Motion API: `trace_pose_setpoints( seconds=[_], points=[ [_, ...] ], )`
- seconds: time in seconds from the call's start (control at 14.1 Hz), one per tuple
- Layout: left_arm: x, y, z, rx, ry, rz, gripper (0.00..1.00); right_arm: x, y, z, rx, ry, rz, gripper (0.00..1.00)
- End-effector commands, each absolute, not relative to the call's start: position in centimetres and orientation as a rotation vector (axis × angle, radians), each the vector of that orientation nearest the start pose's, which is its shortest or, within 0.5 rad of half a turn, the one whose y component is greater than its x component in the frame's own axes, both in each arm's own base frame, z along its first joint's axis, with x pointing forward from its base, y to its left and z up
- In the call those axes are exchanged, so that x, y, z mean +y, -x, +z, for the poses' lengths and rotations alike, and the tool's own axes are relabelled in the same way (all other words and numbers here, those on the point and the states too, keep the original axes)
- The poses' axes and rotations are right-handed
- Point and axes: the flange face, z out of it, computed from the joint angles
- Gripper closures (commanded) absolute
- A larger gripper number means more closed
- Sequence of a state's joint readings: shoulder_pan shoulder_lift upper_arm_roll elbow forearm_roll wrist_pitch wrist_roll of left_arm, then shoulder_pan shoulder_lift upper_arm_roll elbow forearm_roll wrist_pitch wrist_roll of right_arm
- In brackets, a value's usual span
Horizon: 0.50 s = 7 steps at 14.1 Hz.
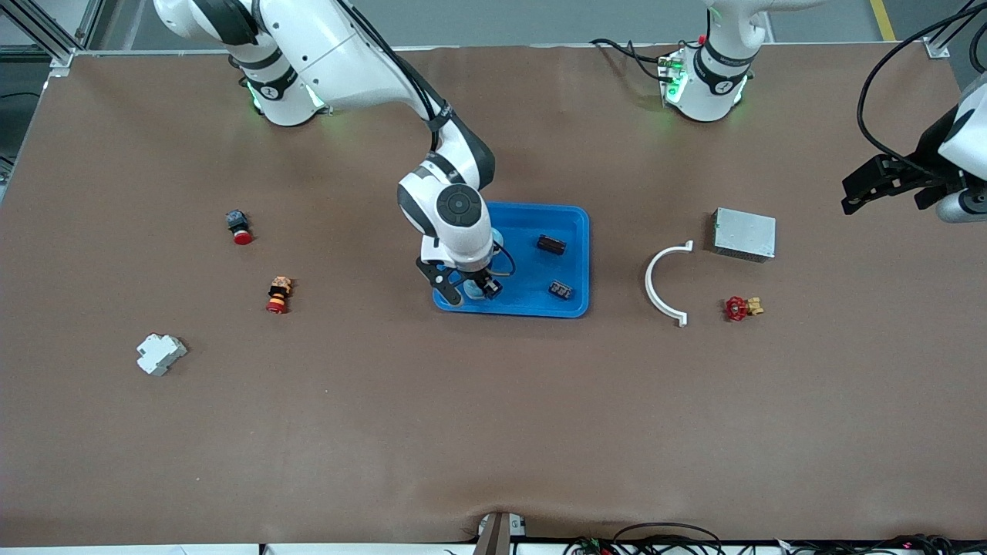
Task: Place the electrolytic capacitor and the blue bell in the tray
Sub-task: 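Lower the bell into the tray and open the right gripper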
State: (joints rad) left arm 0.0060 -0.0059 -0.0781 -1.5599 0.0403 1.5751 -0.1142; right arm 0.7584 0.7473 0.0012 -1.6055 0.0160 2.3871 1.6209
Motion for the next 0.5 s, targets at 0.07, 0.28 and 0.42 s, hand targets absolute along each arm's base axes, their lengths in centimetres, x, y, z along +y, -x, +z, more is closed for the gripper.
trace_pose_setpoints(
  seconds=[0.07, 0.28, 0.42],
  points=[
    [-3.19, -54.99, 64.08, -0.070, 3.106, -0.062, 0.00, 48.84, -50.86, 18.90, 1.339, 2.799, -0.037, 0.54],
    [-3.03, -54.76, 64.25, -0.077, 3.106, -0.055, 0.00, 49.25, -50.47, 18.90, 1.327, 2.807, -0.047, 0.00],
    [-3.09, -54.66, 64.22, -0.075, 3.104, -0.048, 0.00, 49.41, -50.48, 19.09, 1.325, 2.805, -0.049, 0.00]
  ],
)
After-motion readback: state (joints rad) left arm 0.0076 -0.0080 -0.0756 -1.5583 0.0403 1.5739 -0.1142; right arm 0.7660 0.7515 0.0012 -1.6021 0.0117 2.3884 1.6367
